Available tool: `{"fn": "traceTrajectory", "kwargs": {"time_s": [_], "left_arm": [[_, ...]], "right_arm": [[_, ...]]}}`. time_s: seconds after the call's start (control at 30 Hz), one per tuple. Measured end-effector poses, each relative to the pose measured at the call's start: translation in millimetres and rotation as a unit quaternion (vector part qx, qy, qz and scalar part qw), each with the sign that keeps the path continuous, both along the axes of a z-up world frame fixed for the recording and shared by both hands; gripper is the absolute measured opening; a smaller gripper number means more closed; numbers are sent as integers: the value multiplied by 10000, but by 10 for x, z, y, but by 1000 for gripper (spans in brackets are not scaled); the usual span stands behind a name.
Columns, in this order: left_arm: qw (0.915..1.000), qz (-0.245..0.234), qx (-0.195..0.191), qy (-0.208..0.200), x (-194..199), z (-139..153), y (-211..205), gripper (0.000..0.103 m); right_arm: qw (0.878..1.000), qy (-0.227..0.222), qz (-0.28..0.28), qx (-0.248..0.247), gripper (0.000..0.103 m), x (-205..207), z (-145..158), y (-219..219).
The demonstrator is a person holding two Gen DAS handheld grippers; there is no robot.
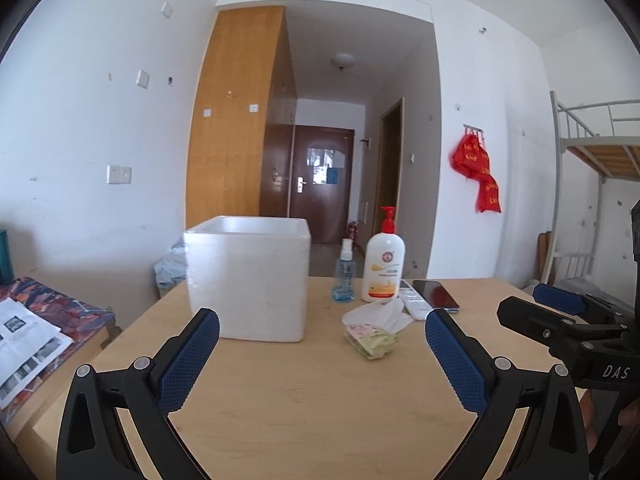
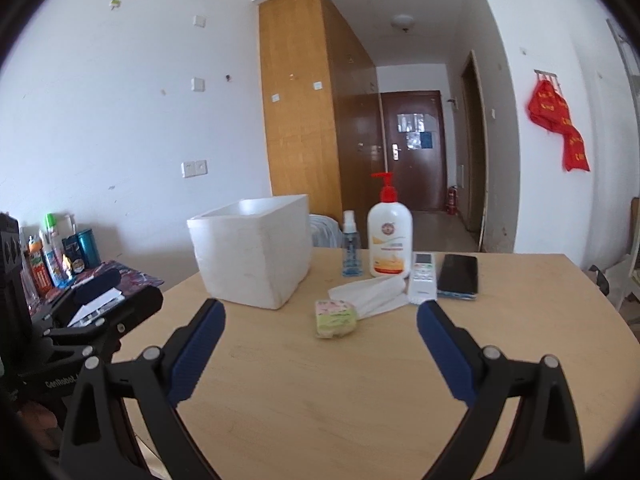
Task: Organize soft objects
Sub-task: 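Move both grippers toward the floral tissue pack beside the white tissues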
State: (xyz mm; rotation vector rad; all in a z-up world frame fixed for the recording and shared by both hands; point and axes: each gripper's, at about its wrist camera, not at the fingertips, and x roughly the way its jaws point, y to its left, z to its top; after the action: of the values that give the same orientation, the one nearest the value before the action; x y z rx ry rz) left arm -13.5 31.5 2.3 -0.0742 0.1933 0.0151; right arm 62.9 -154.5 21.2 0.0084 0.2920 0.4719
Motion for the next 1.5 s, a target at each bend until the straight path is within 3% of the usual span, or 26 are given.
{"fn": "traceTrajectory", "kwargs": {"time_s": [0.47, 1.0, 1.5], "left_arm": [[9974, -625, 85, 345, 221, -20, -378, 103], [9950, -772, 53, 632, 420, -44, -445, 103], [9928, -649, 57, 1000, 728, -69, -462, 103]], "right_arm": [[9976, 370, -587, 8, 98, 114, -49, -373], [9977, 522, -423, -105, 98, 283, -39, -397], [9955, 882, -142, -303, 98, 720, -3, -299]]}}
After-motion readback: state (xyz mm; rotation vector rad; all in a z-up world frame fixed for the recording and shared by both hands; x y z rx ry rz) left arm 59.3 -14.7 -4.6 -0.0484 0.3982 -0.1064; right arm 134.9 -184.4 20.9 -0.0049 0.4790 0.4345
